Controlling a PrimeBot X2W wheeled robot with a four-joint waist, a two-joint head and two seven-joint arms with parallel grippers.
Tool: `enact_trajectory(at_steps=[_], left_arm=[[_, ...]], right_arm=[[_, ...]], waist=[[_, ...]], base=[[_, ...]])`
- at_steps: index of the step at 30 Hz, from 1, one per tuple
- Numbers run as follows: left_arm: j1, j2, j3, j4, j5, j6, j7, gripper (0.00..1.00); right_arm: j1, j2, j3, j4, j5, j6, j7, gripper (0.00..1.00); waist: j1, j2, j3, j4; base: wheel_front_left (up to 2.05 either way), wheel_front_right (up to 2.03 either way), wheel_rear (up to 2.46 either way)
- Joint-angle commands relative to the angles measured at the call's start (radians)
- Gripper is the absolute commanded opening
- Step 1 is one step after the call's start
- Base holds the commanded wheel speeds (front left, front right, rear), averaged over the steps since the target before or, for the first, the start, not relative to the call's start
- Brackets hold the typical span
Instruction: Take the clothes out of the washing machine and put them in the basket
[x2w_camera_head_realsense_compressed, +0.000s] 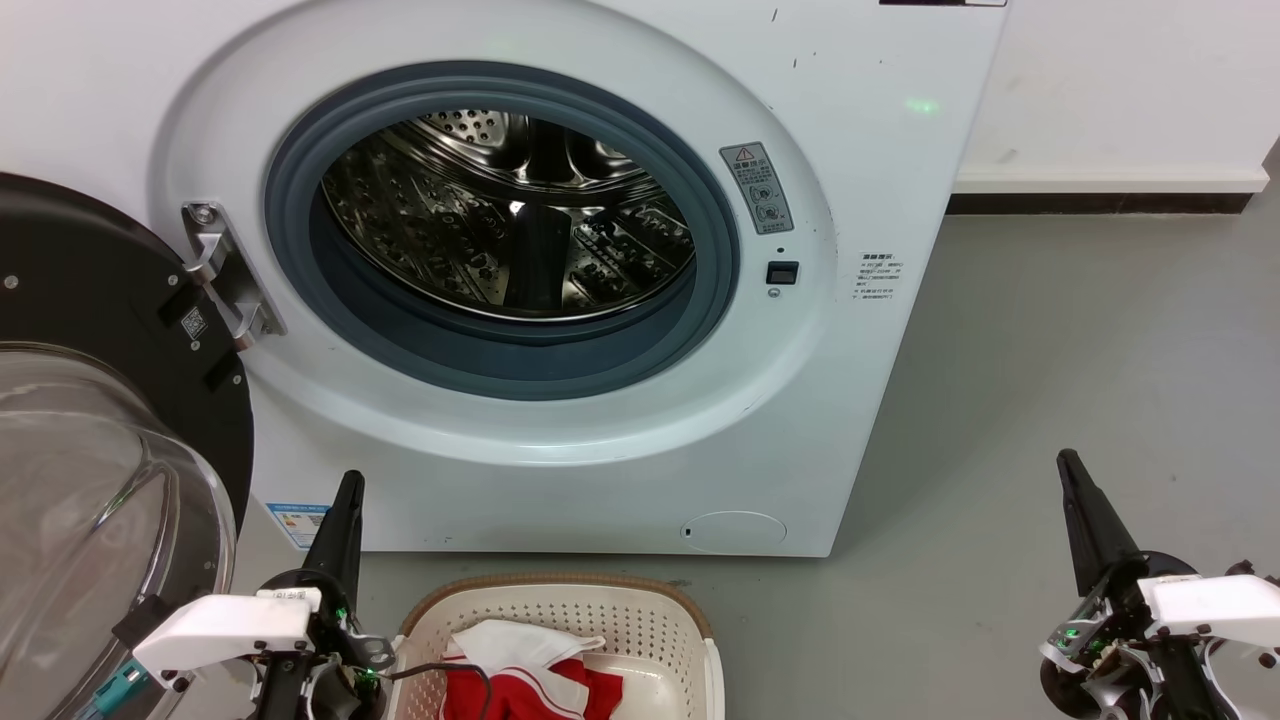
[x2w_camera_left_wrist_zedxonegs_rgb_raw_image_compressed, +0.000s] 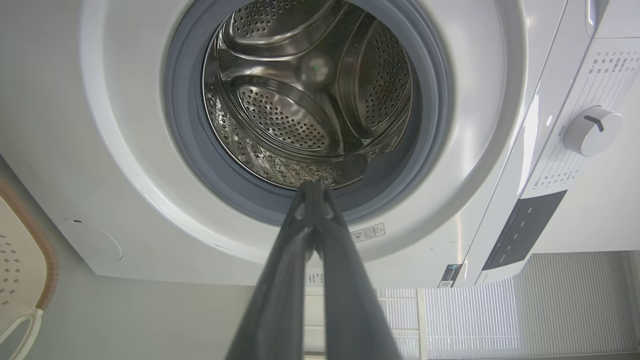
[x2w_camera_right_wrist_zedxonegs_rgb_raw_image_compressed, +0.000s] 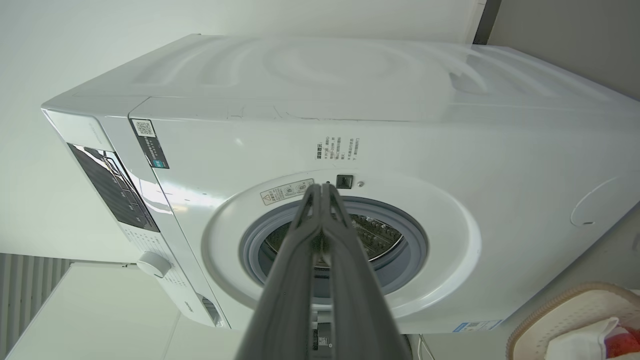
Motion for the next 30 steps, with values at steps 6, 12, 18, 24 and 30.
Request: enact_trajectory(at_steps=[6, 12, 18, 24, 30], left_arm=[[0.005, -0.002, 0.009, -0.005, -0.048, -0.009, 0.016, 0.00], [0.005, -0.002, 0.008, -0.005, -0.045, -0.009, 0.015, 0.00], [0.005, -0.002, 0.008, -0.005, -0.045, -0.009, 0.014, 0.00], [0.005, -0.002, 0.008, -0.005, -0.045, -0.009, 0.014, 0.00], [0.005, -0.002, 0.008, -0.005, -0.045, -0.009, 0.014, 0.00]], right_arm=[[-0.015, 0.002, -0.005, 0.009, 0.048, 0.000, 0.014, 0.00], [-0.015, 0.004, -0.007, 0.008, 0.042, 0.000, 0.014, 0.00], [-0.015, 0.005, -0.010, 0.008, 0.039, 0.000, 0.016, 0.00], [-0.015, 0.006, -0.011, 0.008, 0.038, 0.000, 0.017, 0.00], [-0.016, 0.007, -0.013, 0.009, 0.036, 0.000, 0.018, 0.00]], waist=[[0.0000, -0.0001, -0.002, 0.001], [0.0000, -0.0001, -0.002, 0.001], [0.0000, -0.0001, -0.002, 0.001], [0.0000, -0.0001, -0.002, 0.001], [0.0000, -0.0001, -0.002, 0.001]], base=[[0.00, 0.00, 0.00], [0.00, 0.00, 0.00], [0.00, 0.00, 0.00], [0.00, 0.00, 0.00], [0.00, 0.00, 0.00]])
